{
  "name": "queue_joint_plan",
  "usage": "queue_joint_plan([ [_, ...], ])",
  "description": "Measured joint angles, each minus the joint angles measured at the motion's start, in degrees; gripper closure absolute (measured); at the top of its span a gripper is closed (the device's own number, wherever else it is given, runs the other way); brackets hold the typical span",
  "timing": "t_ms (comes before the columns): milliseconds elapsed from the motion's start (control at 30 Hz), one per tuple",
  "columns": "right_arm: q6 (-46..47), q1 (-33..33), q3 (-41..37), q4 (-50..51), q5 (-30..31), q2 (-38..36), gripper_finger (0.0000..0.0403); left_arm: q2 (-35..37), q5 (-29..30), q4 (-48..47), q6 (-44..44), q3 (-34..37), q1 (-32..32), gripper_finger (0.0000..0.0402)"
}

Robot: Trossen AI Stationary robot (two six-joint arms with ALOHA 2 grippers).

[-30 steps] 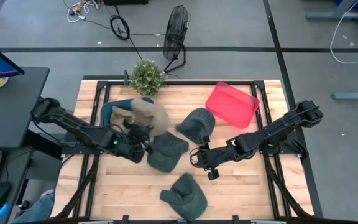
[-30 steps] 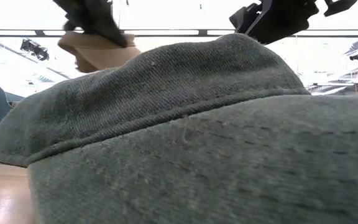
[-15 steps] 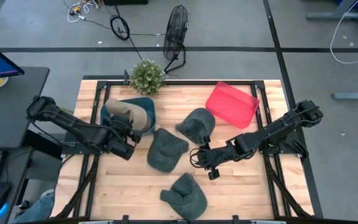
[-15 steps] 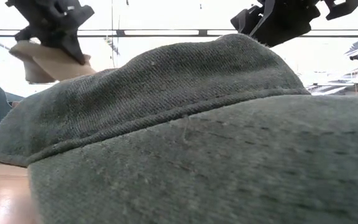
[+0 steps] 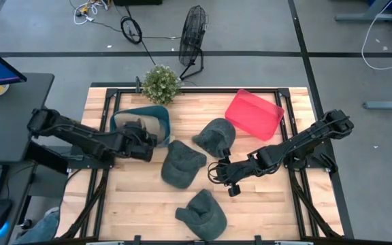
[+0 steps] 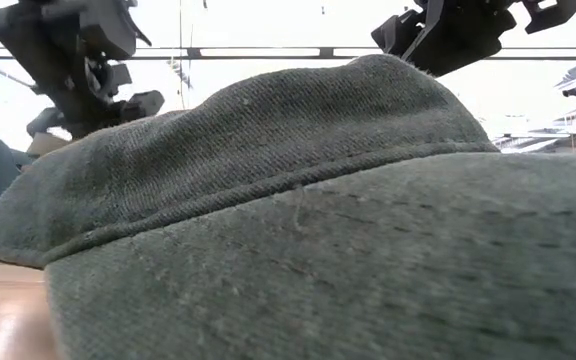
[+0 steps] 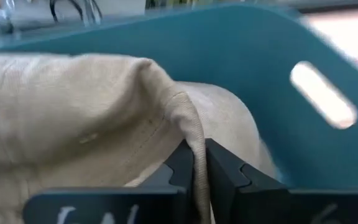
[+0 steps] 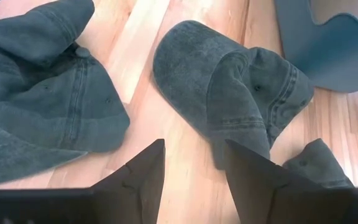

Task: Pick & Place hat
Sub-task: Put the brown cap into the blue bin, then put the top blue cap into the pink bin

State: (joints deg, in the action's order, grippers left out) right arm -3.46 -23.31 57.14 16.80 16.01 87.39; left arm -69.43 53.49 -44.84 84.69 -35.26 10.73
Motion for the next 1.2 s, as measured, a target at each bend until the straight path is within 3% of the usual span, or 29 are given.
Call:
queue_joint_plan([
  [200, -0.02, 0.0, 0.0, -0.07, 0.0, 0.0, 0.0236, 0.0, -3.49, 8.83, -4.67, 2.99, -1.57, 0.0316],
  [500, -0.63, 0.0, 0.0, -0.07, 0.0, 0.02, 0.0236, 0.35, -4.27, 7.88, -10.71, 0.89, -1.52, 0.0248],
  [933, 1.53, 0.01, 0.0, -0.25, -0.02, 0.04, 0.0236, 0.94, -4.16, 2.26, -30.96, -15.49, -1.52, 0.0239],
  [1200, 0.87, 2.67, 0.0, -0.24, -0.01, 0.04, 0.0236, 0.92, -4.12, 6.29, -35.03, -16.71, -1.52, 0.0241],
])
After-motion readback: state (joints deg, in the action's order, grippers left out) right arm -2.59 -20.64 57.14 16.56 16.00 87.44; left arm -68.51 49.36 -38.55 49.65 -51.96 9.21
